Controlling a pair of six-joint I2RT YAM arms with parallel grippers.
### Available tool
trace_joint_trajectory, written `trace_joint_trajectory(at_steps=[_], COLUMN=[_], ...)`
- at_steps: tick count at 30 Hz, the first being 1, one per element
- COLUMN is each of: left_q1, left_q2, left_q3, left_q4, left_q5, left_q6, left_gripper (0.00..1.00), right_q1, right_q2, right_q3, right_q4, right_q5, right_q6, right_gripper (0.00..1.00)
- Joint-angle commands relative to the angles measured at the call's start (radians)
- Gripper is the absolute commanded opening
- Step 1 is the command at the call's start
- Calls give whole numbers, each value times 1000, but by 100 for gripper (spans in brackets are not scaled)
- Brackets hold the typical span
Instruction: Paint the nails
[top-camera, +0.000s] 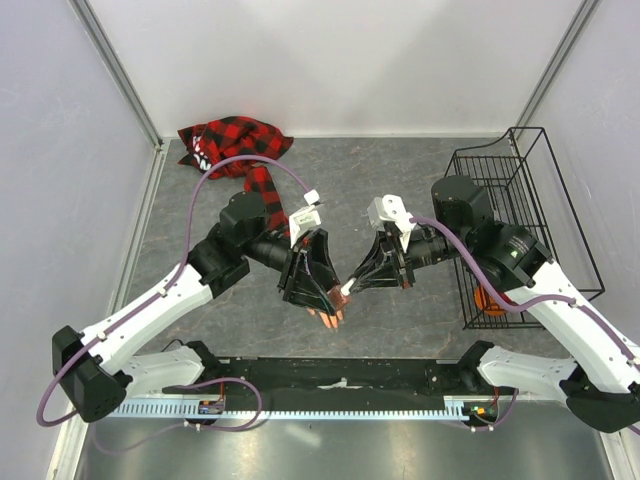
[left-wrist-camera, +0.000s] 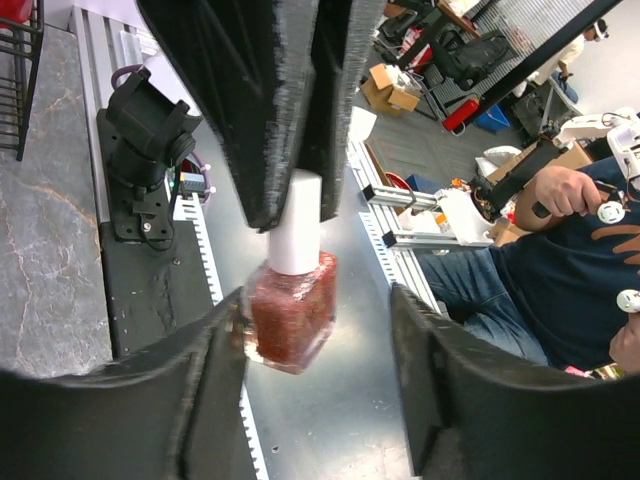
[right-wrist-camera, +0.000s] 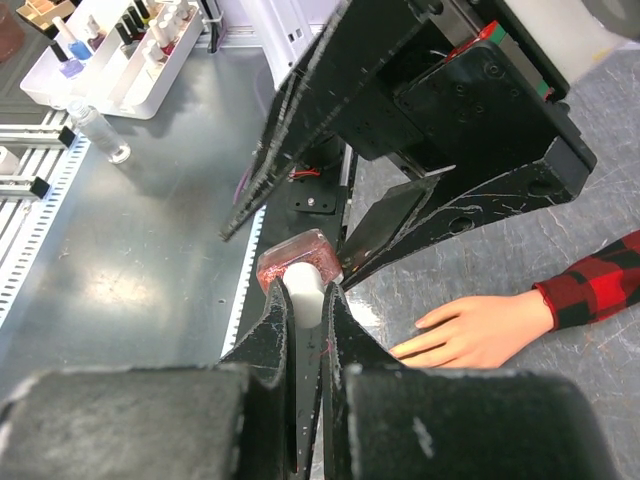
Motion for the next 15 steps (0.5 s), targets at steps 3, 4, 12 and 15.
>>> trace_joint_trajectory(at_steps=[3,4,12,15], left_q1=[-7,-7,-5,-5], left_q2=[13,16,19,14], left_q3=[11,12,44,106], left_q4=[35,35,-33,-227], left_q5=[51,52,-8,-153], left_q6=[-38,-39,5,149], left_gripper=[54,52,2,2], right_q1=[0,1,6,6], right_q2=[15,15,15,9], right_q3=[45,47,39,22], right_q4=[28,28,30,51], right_q5=[28,28,86,200], right_q6=[-49,-49,-37,44], right_gripper=[0,0,0,25])
